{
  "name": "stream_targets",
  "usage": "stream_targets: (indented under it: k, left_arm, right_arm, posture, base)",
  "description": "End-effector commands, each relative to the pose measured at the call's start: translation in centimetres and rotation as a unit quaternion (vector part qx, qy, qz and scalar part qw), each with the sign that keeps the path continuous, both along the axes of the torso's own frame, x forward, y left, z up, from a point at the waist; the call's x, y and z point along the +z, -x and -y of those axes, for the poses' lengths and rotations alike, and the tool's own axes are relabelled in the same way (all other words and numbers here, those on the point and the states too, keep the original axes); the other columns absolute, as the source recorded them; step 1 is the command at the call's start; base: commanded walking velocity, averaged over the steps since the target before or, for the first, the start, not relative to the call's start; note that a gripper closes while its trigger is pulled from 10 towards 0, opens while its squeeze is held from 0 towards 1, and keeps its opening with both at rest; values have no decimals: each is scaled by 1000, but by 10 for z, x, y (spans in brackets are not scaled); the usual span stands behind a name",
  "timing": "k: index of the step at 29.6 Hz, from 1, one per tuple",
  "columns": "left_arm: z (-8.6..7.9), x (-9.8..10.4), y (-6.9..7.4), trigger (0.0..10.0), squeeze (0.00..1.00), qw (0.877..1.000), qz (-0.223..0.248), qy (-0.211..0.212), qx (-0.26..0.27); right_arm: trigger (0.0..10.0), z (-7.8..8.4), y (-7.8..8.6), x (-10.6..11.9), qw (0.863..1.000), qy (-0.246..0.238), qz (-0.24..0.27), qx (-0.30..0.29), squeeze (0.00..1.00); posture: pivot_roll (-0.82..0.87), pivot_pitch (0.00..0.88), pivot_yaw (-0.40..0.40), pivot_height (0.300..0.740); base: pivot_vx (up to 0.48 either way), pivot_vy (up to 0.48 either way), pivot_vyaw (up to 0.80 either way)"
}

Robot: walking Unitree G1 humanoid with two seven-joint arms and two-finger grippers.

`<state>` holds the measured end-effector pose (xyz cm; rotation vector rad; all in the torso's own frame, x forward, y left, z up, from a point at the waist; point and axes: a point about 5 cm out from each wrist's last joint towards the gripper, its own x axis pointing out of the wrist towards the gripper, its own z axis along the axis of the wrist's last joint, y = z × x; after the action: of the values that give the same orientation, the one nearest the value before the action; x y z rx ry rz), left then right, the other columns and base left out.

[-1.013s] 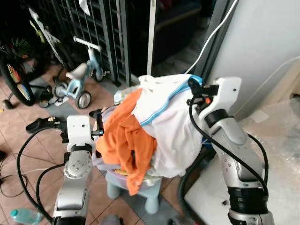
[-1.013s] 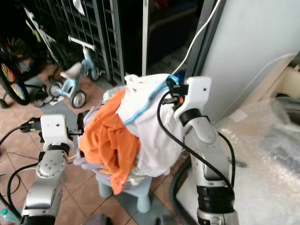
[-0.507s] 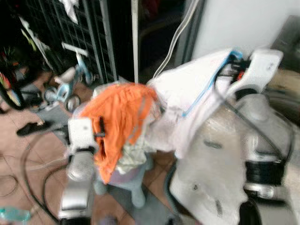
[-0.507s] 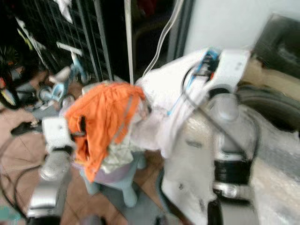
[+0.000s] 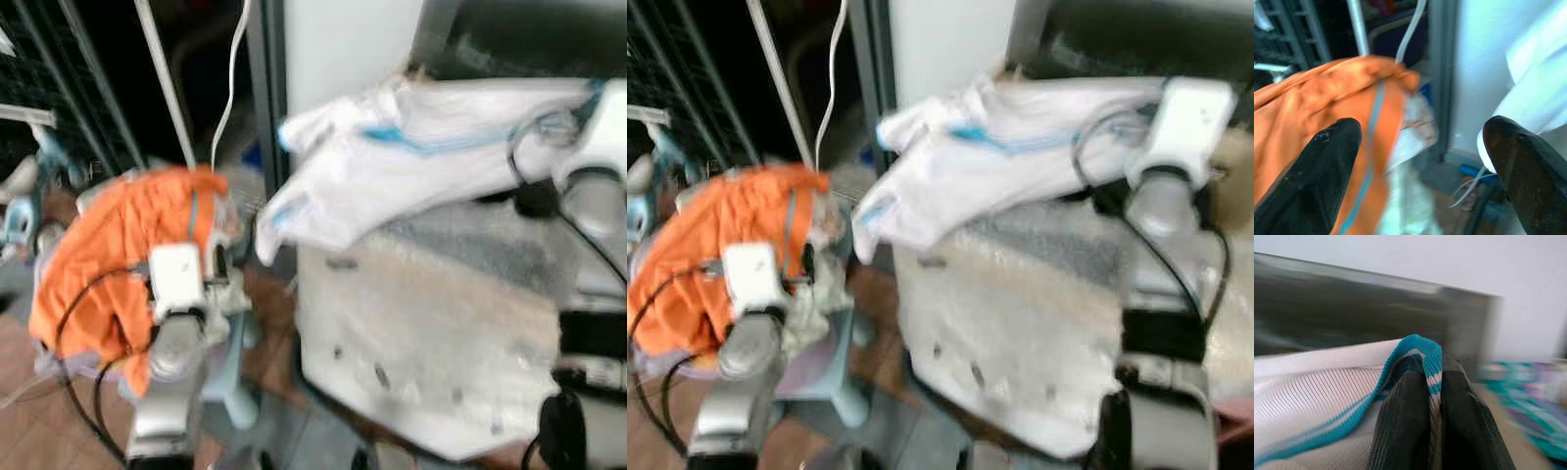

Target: Clothes washing

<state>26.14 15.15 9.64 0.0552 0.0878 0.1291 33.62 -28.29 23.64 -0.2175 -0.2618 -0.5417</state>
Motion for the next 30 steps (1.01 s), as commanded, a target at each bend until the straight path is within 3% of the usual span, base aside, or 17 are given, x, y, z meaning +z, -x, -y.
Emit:
stream_targets:
  k: [1,7,11,14,20,23,27,30]
  left_arm:
    - [-6,3,-1,10000,0,1000,7,-7,5]
    - [-7,4,-2,10000,0,1000,10,1,4]
    - [-6,5,-2,10000,0,1000,16,11,-5]
    - [-7,6,-1,10000,0,1000,19,13,-6]
    - [-9,6,-1,10000,0,1000,17,17,1]
    - [-9,7,-2,10000,0,1000,18,16,1]
    - [-10,8,-3,10000,0,1000,18,15,2]
    - [-10,9,-3,10000,0,1000,18,13,4]
  right_arm:
    - [10000,7,3,8,999,17,13,-25,0]
    - [10000,3,0,-3,1000,3,1,-7,0]
    - [10000,-25,-8,-15,996,-24,-17,82,0]
    - [10000,-51,-12,-23,984,-52,-22,171,0]
    - [10000,-78,-12,-27,963,-41,-27,266,0]
    - [10000,-87,-15,-20,950,-27,-19,311,0]
    - [10000,-90,-20,-13,943,-22,-16,331,0]
    - [10000,-90,-34,19,936,-17,18,351,0]
  posture:
    - [-62,0,-6,740]
    - [-62,0,-3,740]
    - [-60,0,-3,740]
    - [-60,0,-3,740]
    - [-57,0,-3,740]
    - [-54,0,-2,740]
    - [-55,0,0,740]
    - [-49,0,-4,740]
  base:
    - [0,0,-788]
    - [0,0,-739]
    - [0,0,0]
    - [0,0,0]
    - [0,0,0]
    - [0,0,329]
    - [0,0,544]
    - [0,0,0]
